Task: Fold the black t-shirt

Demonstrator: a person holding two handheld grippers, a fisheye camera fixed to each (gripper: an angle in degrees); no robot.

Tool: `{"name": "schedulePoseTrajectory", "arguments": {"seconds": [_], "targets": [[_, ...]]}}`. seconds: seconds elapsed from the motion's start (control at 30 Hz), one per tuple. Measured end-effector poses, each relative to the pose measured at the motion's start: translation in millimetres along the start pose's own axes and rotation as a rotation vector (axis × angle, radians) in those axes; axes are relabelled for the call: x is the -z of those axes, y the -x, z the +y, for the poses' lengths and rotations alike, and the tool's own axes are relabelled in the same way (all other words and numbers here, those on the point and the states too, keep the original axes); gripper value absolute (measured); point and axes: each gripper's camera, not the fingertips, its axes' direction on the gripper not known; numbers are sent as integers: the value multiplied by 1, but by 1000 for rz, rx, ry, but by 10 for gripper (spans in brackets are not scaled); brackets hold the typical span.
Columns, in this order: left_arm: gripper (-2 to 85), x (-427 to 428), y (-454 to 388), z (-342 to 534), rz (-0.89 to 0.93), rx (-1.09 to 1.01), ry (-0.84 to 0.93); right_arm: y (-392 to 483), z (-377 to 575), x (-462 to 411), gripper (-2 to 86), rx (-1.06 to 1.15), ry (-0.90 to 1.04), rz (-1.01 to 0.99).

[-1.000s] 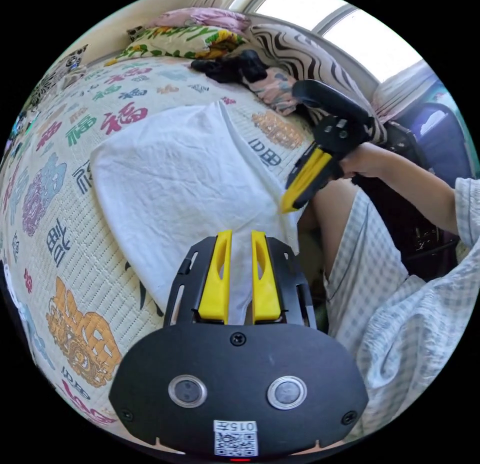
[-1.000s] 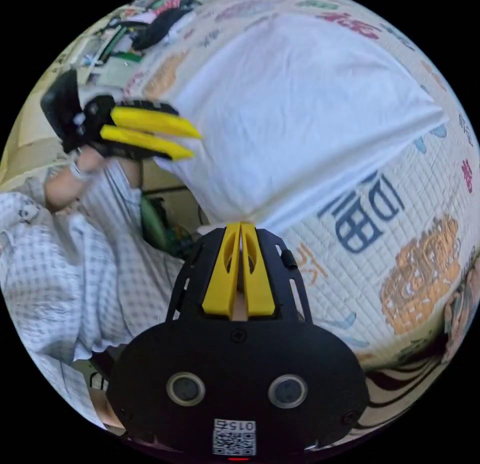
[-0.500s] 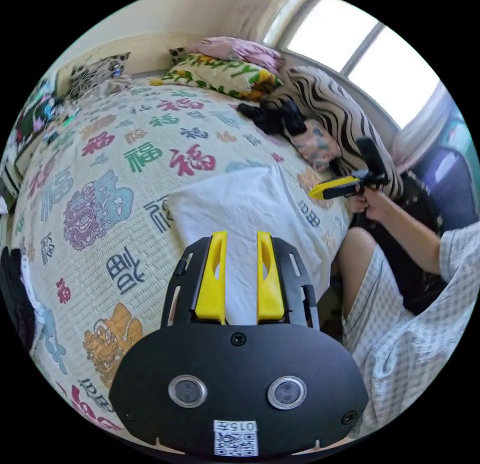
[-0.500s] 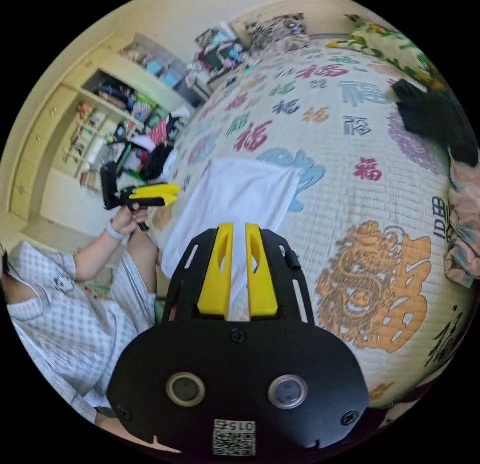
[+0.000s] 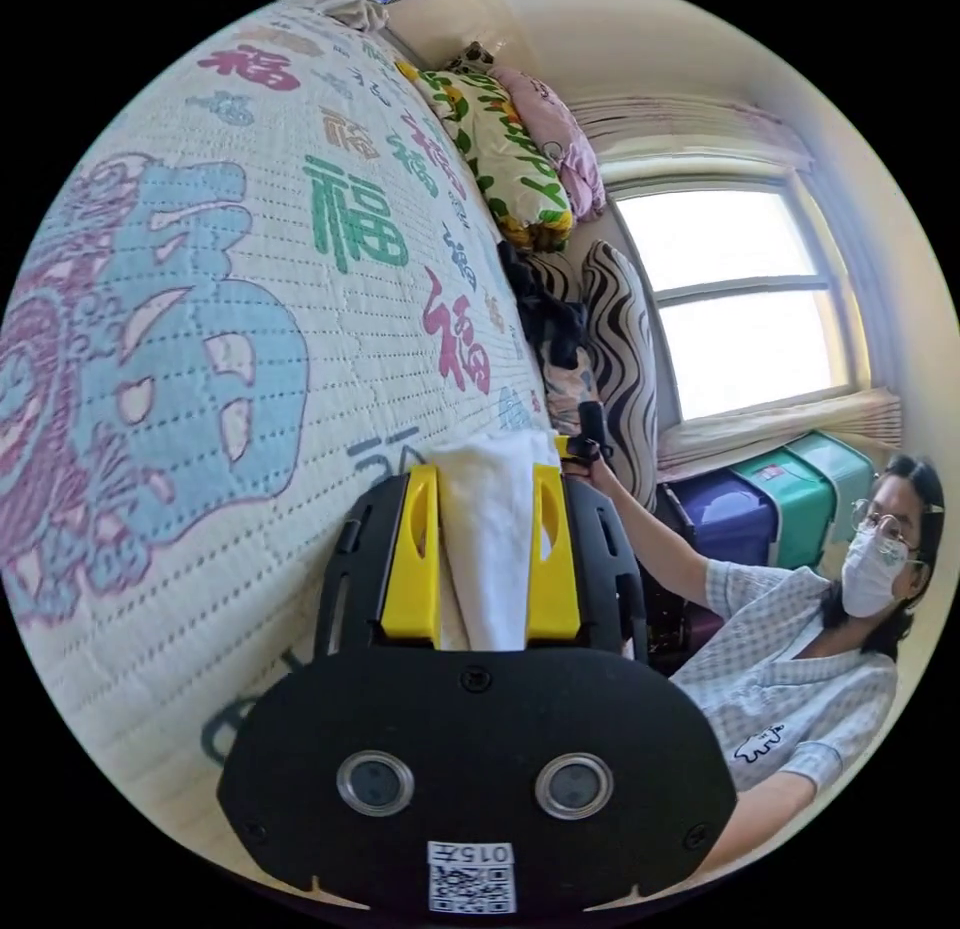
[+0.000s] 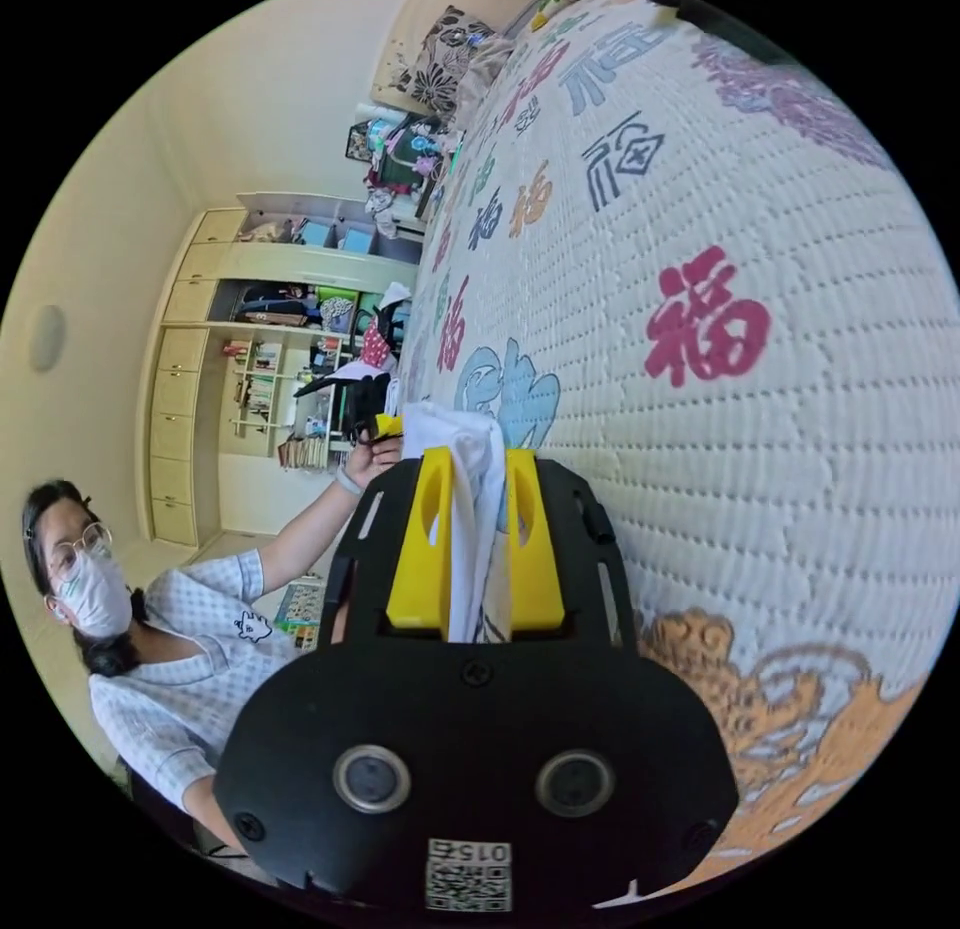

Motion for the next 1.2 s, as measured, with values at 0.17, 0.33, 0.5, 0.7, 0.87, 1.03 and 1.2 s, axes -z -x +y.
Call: {"name": "schedulePoseTrajectory", "arguments": {"seconds": [0.17,0.33,0.5,0.7,0.87,1.03,1.2], "targets": [[44,-9,-5,-23,-10,-58,151,16,-1,-7,44,59,87,17],[26,8,-34,-39,-81,-179,148,53,3,19,27,185,64,152],[26,34,-75,-47,-106,-337,12,93,9,42,16,322,-27,179],[31,42,-135,4,-157,-620,75,143,61,36,9,548,55,204],[33,32,-176,90,-198,-752,140,175,135,8,8,696,139,251],[38,2,-184,161,-266,-748,230,180,211,-50,8,749,336,397],[44,-20,-185,201,-303,-697,248,165,246,-97,11,724,461,473]]}}
